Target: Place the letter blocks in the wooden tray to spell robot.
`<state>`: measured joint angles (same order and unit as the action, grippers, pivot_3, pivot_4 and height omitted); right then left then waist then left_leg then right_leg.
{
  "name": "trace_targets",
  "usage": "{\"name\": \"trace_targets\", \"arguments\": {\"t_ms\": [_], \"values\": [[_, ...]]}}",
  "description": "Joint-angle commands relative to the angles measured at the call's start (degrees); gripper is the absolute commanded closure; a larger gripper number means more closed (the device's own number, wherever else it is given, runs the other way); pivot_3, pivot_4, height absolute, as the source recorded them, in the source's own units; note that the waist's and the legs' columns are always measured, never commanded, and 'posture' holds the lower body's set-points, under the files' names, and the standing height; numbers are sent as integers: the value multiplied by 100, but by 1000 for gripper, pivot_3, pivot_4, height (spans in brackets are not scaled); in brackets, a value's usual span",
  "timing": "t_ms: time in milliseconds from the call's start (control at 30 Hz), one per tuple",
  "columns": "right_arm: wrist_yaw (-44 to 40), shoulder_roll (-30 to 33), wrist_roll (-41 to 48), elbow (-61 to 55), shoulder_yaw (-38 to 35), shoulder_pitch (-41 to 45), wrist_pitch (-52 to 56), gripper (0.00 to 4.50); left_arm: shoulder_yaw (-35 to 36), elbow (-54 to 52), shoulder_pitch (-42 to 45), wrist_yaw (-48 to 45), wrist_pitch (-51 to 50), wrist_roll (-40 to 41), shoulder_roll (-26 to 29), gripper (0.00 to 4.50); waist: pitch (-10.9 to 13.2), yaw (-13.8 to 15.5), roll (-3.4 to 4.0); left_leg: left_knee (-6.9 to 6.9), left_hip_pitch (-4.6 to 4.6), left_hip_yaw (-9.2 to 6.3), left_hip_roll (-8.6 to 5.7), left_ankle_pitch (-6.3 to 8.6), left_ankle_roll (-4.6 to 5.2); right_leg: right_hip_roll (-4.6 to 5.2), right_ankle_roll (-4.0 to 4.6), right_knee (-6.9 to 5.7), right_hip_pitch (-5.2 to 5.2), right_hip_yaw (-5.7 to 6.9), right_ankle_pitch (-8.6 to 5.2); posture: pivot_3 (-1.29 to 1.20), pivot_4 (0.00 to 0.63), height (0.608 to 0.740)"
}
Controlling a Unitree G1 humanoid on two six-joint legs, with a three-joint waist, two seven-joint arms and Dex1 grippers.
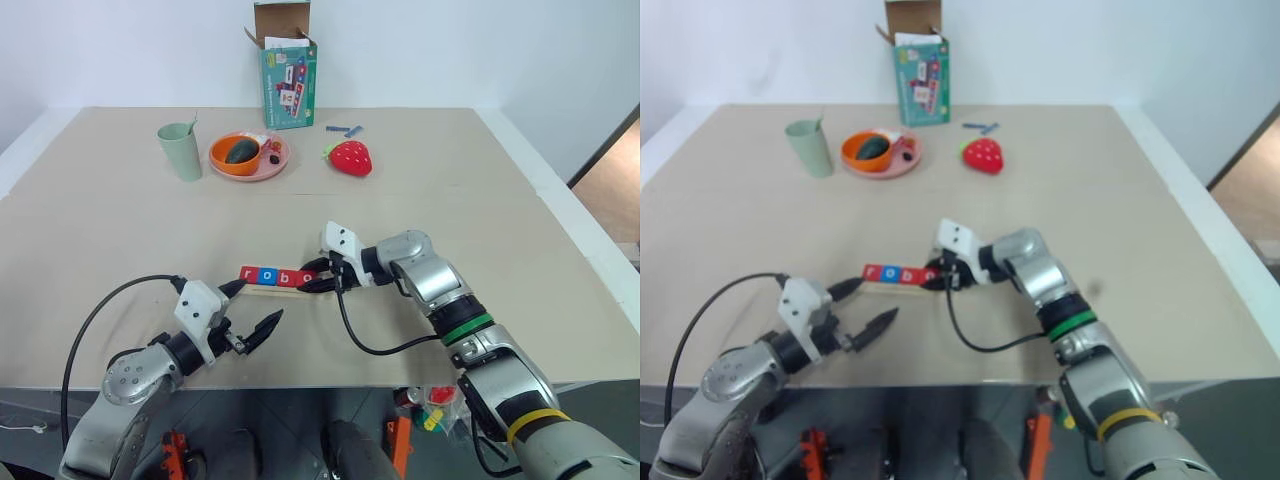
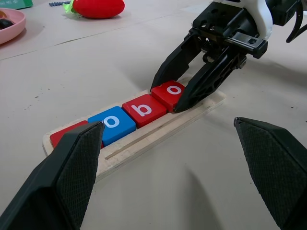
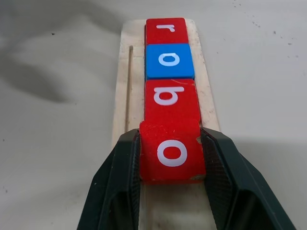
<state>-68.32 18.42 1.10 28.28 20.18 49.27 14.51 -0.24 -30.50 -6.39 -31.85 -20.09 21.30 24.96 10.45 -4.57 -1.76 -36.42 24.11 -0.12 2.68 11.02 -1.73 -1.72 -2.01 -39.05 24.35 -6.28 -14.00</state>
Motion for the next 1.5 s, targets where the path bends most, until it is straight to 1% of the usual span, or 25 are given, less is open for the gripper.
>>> {"name": "trace_targets", "arguments": {"t_ms": [33,233,300,333,367,400,500,533,600,667,733,800,867,933,1000,1033,1067,1133,1233,1367,1400,1500], "values": [[22,-33,-80,89,12,165,-131,3289,0,-231,17,2,67,-16,35,0,0,0,0,0,0,0,0,0,0,0,0,0,0,0,0,0,150,740],[68,-91,-128,378,-36,276,-225,3289,-42,-245,38,40,46,-26,14,0,0,-1,0,0,-2,1,0,0,0,0,0,0,-1,-1,1,0,150,740],[55,-92,-126,424,-41,290,-270,2209,-49,-245,40,43,41,-25,17,0,0,-1,0,0,-2,1,0,0,0,0,2,0,-1,0,2,0,150,740],[52,-88,-126,439,-44,298,-274,1919,-51,-243,45,44,37,-23,20,0,0,-1,0,0,-2,0,0,0,0,0,2,0,-1,0,2,0,150,740],[51,-86,-126,454,-45,303,-280,1513,-55,-240,48,45,38,-23,21,0,0,-1,0,0,-2,1,0,0,0,0,2,0,-1,0,2,0,150,740],[52,-79,-112,455,-59,307,-268,1215,-60,-237,46,40,35,-23,27,0,0,-1,0,0,-2,1,0,0,0,0,2,0,-1,-1,2,0,150,740],[67,-60,-70,427,-105,314,-203,122,-73,-223,55,30,29,-20,38,0,0,-1,0,0,-2,1,0,0,0,1,1,0,-1,-1,1,0,150,740],[75,-53,-50,387,-128,310,-194,41,-78,-218,58,28,31,-23,42,0,0,-1,0,0,-2,1,0,0,0,0,1,0,-1,-1,0,0,150,740],[146,-46,56,252,-267,338,-73,41,-88,-218,60,30,32,-25,46,0,0,0,0,1,-1,1,0,0,0,0,1,0,-1,0,-1,0,150,740],[358,3,301,45,-626,475,294,41,-117,-216,70,-36,80,-36,80,0,0,2,1,1,0,0,0,0,0,0,1,0,-1,0,-1,0,150,740],[744,149,580,-192,-1172,583,633,41,-242,-271,80,-252,142,-35,196,0,1,4,1,0,3,0,-1,0,0,2,1,0,1,0,0,0,150,740],[988,427,696,-478,-1546,472,883,41,-391,-373,64,-528,142,61,325,0,1,7,1,-1,8,0,-3,0,0,4,0,0,3,-1,0,0,150,740],[1277,881,595,-893,-1788,37,1072,41,-533,-465,79,-804,136,84,514,0,0,51,0,-1,12,-3,-7,0,0,9,-7,2,2,1,-7,0,150,740],[1547,1124,531,-1202,-1902,-272,1270,41,-593,-490,90,-951,138,89,623,0,-3,76,-4,2,13,-6,-14,3,-4,20,-7,3,0,7,-21,0,150,740],[2103,1389,389,-1899,-2230,-1078,1579,41,-668,-419,215,-1092,164,31,715,0,-3,64,-5,2,11,-1,-13,10,-10,19,-6,5,-2,2,-27,0,150,740],[2437,1417,338,-2271,-2402,-1413,1882,41,-680,-372,282,-1135,169,24,728,0,-4,69,-7,7,12,-1,-13,11,-9,19,-8,5,0,1,-28,0,150,740],[2726,1394,325,-2616,-2549,-1688,2150,41,-685,-332,324,-1168,177,22,735,0,-3,71,-4,8,11,-7,-12,15,-8,17,-6,4,-1,5,-35,0,150,740],[3256,1126,451,-3407,-2834,-2184,2786,41,-728,-237,383,-1216,226,-20,734,0,0,55,5,15,14,-6,-12,16,-6,16,-5,0,9,2,-36,0,150,740],[3971,675,435,-4295,-2986,-2697,3275,41,-804,-154,420,-1265,290,-62,724,0,0,-41,9,19,6,7,-2,17,-6,3,0,-4,18,-13,-29,0,150,740],[4627,202,415,-4823,-3046,-3000,3740,41,-873,-93,486,-1321,310,-79,723,0,-1,-40,8,10,-3,-4,1,11,-2,-5,10,-4,4,-4,-18,0,150,740],[4708,135,412,-4896,-3004,-3067,3779,41,-875,-67,503,-1337,320,-82,728,0,-1,-37,8,8,-3,-5,1,10,-2,-4,25,-4,4,-4,-24,0,150,740],[4877,-20,465,-5061,-2927,-3176,3963,41,-877,12,531,-1401,362,-98,746,0,-1,-31,7,1,0,5,-5,2,-4,6,29,-1,2,-10,-26,0,150,740]]}}
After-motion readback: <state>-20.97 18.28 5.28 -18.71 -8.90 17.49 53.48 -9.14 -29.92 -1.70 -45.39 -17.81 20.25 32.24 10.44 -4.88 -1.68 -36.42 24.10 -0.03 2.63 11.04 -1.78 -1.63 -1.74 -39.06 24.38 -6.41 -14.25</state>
